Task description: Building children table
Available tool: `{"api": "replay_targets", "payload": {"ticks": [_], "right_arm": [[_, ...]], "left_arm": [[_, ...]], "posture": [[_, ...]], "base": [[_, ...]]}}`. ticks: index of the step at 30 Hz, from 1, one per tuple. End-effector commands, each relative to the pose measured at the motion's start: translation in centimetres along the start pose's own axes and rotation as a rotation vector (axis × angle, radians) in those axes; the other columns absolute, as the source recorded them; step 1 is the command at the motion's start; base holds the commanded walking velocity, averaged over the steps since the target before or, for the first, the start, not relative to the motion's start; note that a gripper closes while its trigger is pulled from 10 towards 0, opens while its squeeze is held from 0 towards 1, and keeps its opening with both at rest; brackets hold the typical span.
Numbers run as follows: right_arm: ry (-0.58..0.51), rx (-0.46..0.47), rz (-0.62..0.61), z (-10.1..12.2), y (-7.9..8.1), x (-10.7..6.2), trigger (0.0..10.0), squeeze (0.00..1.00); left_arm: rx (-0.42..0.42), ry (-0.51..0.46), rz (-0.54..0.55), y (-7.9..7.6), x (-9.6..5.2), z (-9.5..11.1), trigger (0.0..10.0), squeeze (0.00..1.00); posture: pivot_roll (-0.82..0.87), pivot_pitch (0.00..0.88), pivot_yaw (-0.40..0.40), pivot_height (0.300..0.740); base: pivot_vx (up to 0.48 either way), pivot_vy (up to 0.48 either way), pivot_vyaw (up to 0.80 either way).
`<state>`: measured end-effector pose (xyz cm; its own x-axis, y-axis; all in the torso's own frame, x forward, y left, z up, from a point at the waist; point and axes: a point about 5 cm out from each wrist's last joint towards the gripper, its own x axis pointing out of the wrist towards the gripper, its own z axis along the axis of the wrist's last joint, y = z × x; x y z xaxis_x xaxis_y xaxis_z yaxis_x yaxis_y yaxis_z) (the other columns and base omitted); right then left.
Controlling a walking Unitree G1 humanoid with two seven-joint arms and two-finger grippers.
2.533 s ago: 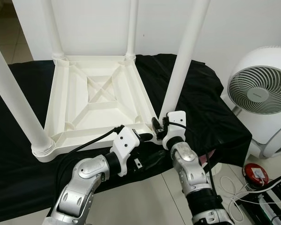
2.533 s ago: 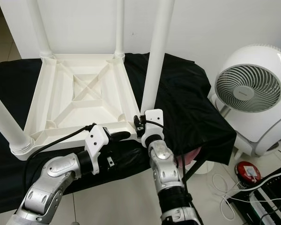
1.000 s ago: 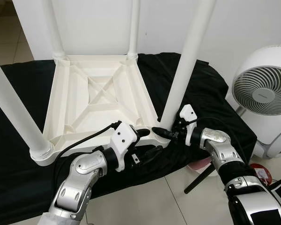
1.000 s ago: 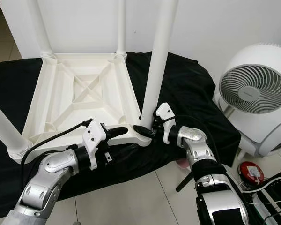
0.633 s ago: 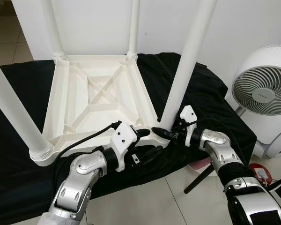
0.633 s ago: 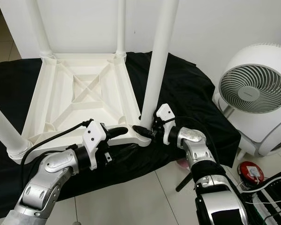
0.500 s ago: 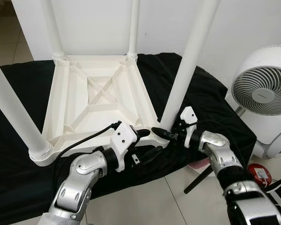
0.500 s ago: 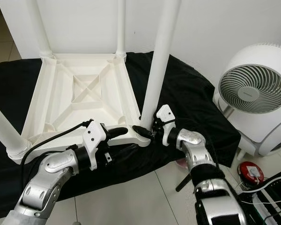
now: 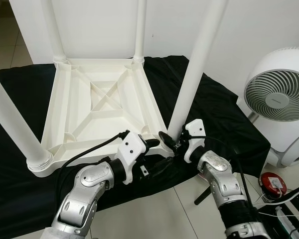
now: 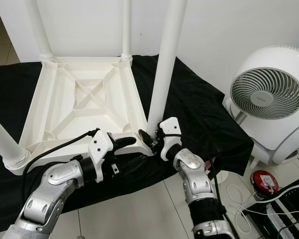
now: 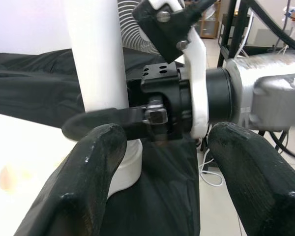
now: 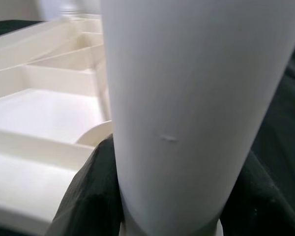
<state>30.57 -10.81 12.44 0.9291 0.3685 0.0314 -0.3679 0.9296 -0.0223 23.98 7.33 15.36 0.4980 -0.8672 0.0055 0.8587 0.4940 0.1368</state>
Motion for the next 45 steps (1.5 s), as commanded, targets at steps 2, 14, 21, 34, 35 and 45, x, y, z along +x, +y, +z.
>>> {"api": "replay_targets", "payload": {"ticks": [2, 14, 21, 34, 35, 45], "right_arm": [[-0.026, -0.025, -0.152, 1.1, -0.5, 0.1, 10.0, 0.0], [-0.016, 0.049, -0.235, 1.7, 0.2, -0.3, 10.0, 1.0], [-0.027, 0.069, -0.048, 1.2, -1.0, -0.8, 10.0, 1.0], [0.045, -0.048, 0.31, -0.7, -3.7, -2.1, 10.0, 0.0], [0.046, -0.059, 0.337, -0.8, -4.0, -2.1, 10.0, 0.0], [0.032, -0.164, 0.489, 0.1, -5.1, 0.3, 10.0, 0.0]], "left_arm": [[-0.006, 0.003, 0.054, 0.0, 0.2, -0.2, 10.0, 0.0], [-0.003, -0.001, 0.057, 0.1, 0.3, -0.2, 10.0, 0.0], [0.005, 0.001, 0.059, 0.3, 0.4, -0.3, 10.0, 0.0], [0.009, 0.043, 0.087, 0.7, -0.4, -1.5, 10.0, 0.0], [0.009, 0.048, 0.086, 0.7, -0.5, -1.7, 10.0, 0.0], [0.036, 0.096, 0.064, 1.0, -1.1, -2.4, 10.0, 0.0]], "posture": [[0.0, 0.0, -0.091, 0.74], [0.0, 0.0, -0.098, 0.74], [0.0, 0.0, -0.104, 0.74], [0.0, 0.0, -0.092, 0.74], [0.0, 0.0, -0.092, 0.74], [0.01, 0.0, -0.066, 0.74]], "base": [[0.0, 0.0, 0.0], [0.0, 0.0, 0.0], [0.0, 0.0, 0.0], [0.0, 0.0, 0.0], [0.0, 0.0, 0.0], [0.0, 0.0, 0.0]]}}
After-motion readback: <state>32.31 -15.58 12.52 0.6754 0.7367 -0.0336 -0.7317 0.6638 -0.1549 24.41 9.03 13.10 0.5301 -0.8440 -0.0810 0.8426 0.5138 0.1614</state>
